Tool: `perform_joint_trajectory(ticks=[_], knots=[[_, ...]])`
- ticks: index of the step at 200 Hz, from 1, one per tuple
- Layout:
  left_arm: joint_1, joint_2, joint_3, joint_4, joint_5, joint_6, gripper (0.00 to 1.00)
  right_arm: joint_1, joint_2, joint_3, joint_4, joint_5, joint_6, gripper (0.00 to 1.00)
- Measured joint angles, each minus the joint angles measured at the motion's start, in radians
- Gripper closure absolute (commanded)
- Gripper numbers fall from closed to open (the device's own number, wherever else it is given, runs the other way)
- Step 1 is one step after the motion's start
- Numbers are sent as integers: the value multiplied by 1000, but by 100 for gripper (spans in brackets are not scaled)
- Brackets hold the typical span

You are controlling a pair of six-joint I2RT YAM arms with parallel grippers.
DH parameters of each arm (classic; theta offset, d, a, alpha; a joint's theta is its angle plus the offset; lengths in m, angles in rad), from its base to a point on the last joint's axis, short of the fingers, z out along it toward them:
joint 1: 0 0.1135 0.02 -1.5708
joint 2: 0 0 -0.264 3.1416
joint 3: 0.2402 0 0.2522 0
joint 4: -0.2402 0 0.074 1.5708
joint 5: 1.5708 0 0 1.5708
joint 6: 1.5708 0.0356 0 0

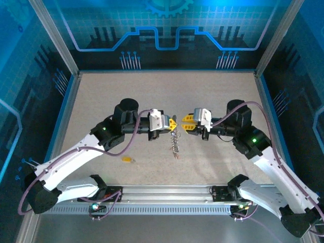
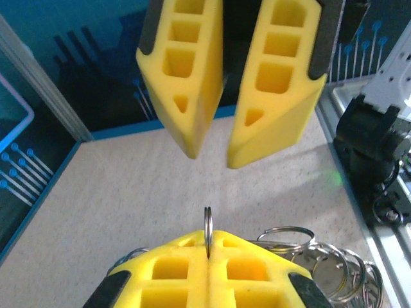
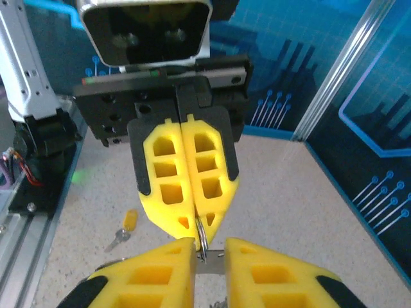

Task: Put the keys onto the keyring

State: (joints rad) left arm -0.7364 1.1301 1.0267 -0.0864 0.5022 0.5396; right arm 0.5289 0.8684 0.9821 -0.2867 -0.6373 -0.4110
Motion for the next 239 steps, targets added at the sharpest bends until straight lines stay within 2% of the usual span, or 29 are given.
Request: perform_joint_trajectory(ticks=[39,71,124,162,239], knots=[[13,-11,-43,173,76,-80,100,-32,-8,-14,80,-105,35,77],[27,-11,-95,323,121,-166,100,-36,-2,-15,99,-133,53,74],[29,-11,-98,406,161,-220,100,-40,14,-16,133,-151,76,75],[29,-11,-98,444,185,-254,100,-41,29,-16,146,-167,82,80],[33,10,-98,480,204,-272,100,-42,35,-16,148,-189,82,80]])
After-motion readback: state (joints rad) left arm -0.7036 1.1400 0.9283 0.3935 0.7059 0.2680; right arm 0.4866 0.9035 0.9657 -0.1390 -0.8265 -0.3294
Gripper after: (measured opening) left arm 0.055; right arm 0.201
